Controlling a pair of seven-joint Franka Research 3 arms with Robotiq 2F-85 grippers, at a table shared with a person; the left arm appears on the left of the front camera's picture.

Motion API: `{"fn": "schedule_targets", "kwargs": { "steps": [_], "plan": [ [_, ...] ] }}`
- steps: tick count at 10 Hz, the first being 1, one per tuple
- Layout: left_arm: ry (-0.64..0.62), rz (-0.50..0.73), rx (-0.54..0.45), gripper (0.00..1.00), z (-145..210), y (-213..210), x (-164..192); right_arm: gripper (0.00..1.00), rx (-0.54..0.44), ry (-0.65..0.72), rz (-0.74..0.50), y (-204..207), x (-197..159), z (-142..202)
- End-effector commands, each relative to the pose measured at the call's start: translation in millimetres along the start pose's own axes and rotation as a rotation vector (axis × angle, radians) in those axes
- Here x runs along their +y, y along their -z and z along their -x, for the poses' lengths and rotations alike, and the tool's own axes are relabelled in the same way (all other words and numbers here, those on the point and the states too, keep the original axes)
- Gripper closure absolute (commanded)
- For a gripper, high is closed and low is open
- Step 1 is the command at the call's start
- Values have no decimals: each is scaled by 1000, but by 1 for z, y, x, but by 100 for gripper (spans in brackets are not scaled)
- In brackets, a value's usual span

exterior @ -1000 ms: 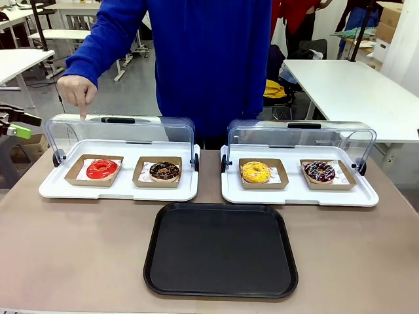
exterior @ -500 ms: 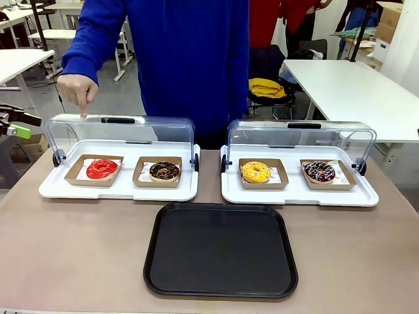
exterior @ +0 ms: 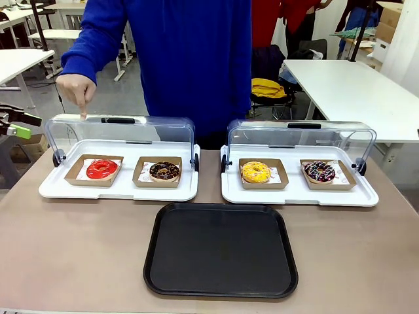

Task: Move the first donut from the left to the tray.
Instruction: Pick up the Paper togo box containing the Donut indicated by the person and place it on the Handle tray.

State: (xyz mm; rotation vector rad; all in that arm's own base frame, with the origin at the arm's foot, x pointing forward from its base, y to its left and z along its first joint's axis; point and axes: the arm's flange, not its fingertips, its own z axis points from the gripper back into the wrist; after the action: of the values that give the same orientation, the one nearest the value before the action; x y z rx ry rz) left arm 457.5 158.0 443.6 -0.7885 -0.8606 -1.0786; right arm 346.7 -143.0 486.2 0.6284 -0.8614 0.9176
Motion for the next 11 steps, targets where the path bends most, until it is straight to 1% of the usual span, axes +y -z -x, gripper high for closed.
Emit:
{"fn": "schedule_targets", "kwargs": {
  "steps": [1, 2, 4, 6, 8, 9, 11],
  "plan": [
    [0, 0, 0, 0, 0, 0, 0, 0, -31, -23, 4, 0, -4, -3],
    [60, 3, 47, 0, -13, -5, 3, 0, -31, -23, 4, 0, -4, -3],
    [124, -4, 153, 0, -36, -8, 4, 0, -31, -23, 4, 0, -4, -3],
    [178, 3, 280, 0, -51, 2, 0, 0, -31, -23, 4, 0, -4, -3],
    [298, -39, 463, 0, -55, 31, -10, 0, -31, -23, 4, 0, -4, -3],
    [337, -39, 525, 0, -52, 45, -16, 0, -31, -23, 4, 0, -4, -3],
    [417, -86, 633, 0, -38, 77, -28, 0, -31, -23, 4, 0, -4, -3]
  ]
}}
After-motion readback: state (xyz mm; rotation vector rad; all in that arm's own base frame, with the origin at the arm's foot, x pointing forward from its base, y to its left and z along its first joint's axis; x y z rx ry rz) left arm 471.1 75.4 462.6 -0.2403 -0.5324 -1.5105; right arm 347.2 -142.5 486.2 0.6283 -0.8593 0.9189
